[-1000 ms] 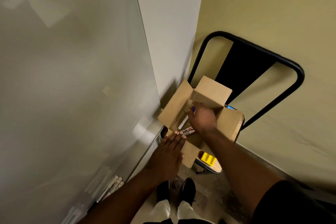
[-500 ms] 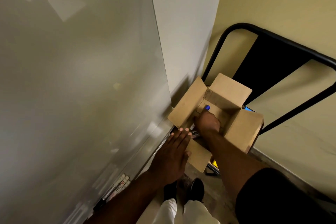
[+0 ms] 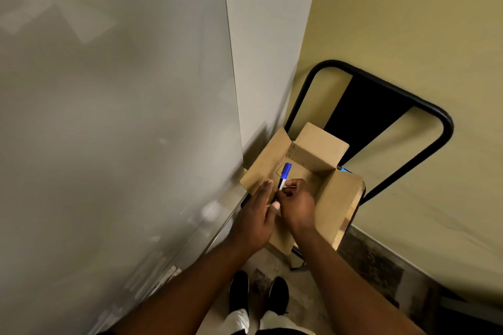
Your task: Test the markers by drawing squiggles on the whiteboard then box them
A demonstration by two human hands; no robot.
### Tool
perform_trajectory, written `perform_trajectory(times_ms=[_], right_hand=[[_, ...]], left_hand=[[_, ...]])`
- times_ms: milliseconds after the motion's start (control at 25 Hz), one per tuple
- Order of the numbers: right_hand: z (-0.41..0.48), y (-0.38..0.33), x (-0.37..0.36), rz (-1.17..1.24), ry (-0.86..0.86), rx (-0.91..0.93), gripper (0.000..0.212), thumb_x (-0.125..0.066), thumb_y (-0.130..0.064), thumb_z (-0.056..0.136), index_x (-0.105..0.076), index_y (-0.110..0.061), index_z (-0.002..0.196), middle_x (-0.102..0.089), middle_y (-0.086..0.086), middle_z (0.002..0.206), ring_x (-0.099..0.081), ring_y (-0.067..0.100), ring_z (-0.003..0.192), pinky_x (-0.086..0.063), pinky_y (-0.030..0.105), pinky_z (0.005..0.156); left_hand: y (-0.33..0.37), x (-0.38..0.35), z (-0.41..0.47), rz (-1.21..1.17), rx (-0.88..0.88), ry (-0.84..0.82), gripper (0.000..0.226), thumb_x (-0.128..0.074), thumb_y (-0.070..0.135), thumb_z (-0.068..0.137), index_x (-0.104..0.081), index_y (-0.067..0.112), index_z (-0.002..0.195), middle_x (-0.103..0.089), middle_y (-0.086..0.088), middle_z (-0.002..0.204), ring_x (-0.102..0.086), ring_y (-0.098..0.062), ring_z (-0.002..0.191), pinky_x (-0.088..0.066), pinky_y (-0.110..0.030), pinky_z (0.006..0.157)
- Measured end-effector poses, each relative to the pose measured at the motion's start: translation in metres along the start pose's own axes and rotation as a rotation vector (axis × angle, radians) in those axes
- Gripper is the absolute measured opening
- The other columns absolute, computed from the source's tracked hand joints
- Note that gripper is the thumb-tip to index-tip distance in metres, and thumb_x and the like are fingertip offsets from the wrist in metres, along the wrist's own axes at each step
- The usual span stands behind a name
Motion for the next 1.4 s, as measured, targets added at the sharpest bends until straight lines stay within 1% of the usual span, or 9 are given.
perform_trajectory(times_ms=[160,240,400,520,760,880,1080,1240,1400], right_hand=[[-0.027,-0.015,-0.006,0.051,-0.079,0.175,0.022,-0.065,-0.010,0.087,-0.061,-0.029,0.097,-0.070,-0.013,0.086,-0.065,0.001,0.081,-0.052,0.024,0.068],[-0.035,-0.025,-0.007,0.038,-0.090,0.259,0.018,-0.063,-0.011,0.091,-0.063,-0.028,0.098,-0.070,-0.014,0.088,-0.064,0.001,0.082,-0.052,0.022,0.070],[-0.035,-0.029,-0.004,0.016,-0.110,0.315,0.018,-0.063,-0.015,0.095,-0.067,-0.028,0.106,-0.070,-0.016,0.096,-0.064,0.000,0.091,-0.049,0.015,0.076],[-0.020,-0.009,0.007,0.031,-0.013,0.125,0.018,-0.061,-0.012,0.094,-0.067,-0.023,0.106,-0.071,-0.009,0.097,-0.067,0.010,0.088,-0.050,0.019,0.069],[0.027,0.012,0.001,-0.618,-0.151,-0.018,0.039,-0.064,-0.023,0.091,-0.055,-0.016,0.128,-0.066,0.007,0.110,-0.063,0.022,0.089,-0.048,0.029,0.067],[0.049,0.019,-0.011,-0.771,-0.232,-0.059,0.056,-0.070,-0.034,0.087,-0.046,-0.013,0.133,-0.062,0.010,0.112,-0.063,0.027,0.094,-0.055,0.036,0.072],[0.064,0.035,-0.028,-0.906,-0.332,-0.103,0.083,-0.073,-0.046,0.083,-0.030,-0.012,0.147,-0.051,0.016,0.133,-0.058,0.035,0.113,-0.055,0.044,0.087],[0.067,0.037,-0.036,-1.004,-0.353,-0.036,0.079,-0.069,-0.045,0.087,-0.030,-0.011,0.147,-0.039,0.017,0.144,-0.054,0.039,0.119,-0.048,0.047,0.096],[0.070,0.029,-0.036,-0.884,-0.266,0.057,0.068,-0.076,-0.031,0.083,-0.045,-0.011,0.140,-0.043,0.015,0.140,-0.048,0.036,0.123,-0.048,0.044,0.099]], left_hand=[[-0.006,0.000,0.011,-0.141,0.195,0.014,0.043,-0.038,0.050,0.101,-0.046,0.031,0.139,-0.062,0.006,0.128,-0.059,-0.011,0.117,-0.050,-0.033,0.096],[-0.006,0.004,0.013,-0.188,0.241,0.057,0.036,-0.041,0.049,0.101,-0.057,0.028,0.126,-0.070,0.002,0.111,-0.065,-0.015,0.104,-0.053,-0.035,0.089],[-0.011,0.013,0.017,-0.274,0.232,0.100,0.035,-0.046,0.048,0.100,-0.061,0.029,0.125,-0.071,0.003,0.109,-0.066,-0.012,0.100,-0.054,-0.035,0.089],[-0.013,0.019,0.018,-0.354,0.223,0.114,0.033,-0.049,0.045,0.100,-0.060,0.030,0.128,-0.069,0.013,0.109,-0.062,0.002,0.100,-0.049,-0.021,0.088],[-0.027,0.013,0.020,-0.385,0.262,0.118,0.034,-0.049,0.046,0.099,-0.062,0.026,0.123,-0.071,0.008,0.108,-0.065,-0.004,0.103,-0.049,-0.020,0.088],[-0.028,0.010,0.019,-0.388,0.301,0.109,0.035,-0.049,0.045,0.099,-0.062,0.025,0.124,-0.071,0.008,0.109,-0.062,0.001,0.100,-0.043,-0.007,0.079],[-0.035,0.005,0.020,-0.426,0.319,0.119,0.031,-0.049,0.044,0.100,-0.061,0.027,0.122,-0.071,0.006,0.110,-0.062,0.000,0.102,-0.042,-0.010,0.082],[-0.038,0.003,0.020,-0.436,0.327,0.118,0.031,-0.049,0.044,0.099,-0.061,0.027,0.122,-0.070,0.006,0.111,-0.062,-0.002,0.105,-0.043,-0.012,0.085],[-0.041,0.003,0.020,-0.407,0.331,0.120,0.032,-0.049,0.045,0.099,-0.061,0.027,0.122,-0.071,0.005,0.109,-0.063,-0.002,0.103,-0.044,-0.015,0.084]])
Point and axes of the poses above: each hand's wrist, its own z-axis towards the middle knuckle, its own x-axis out of the back of the hand, y = z × x, the point moved 7 cm from there along z, towards the middle knuckle
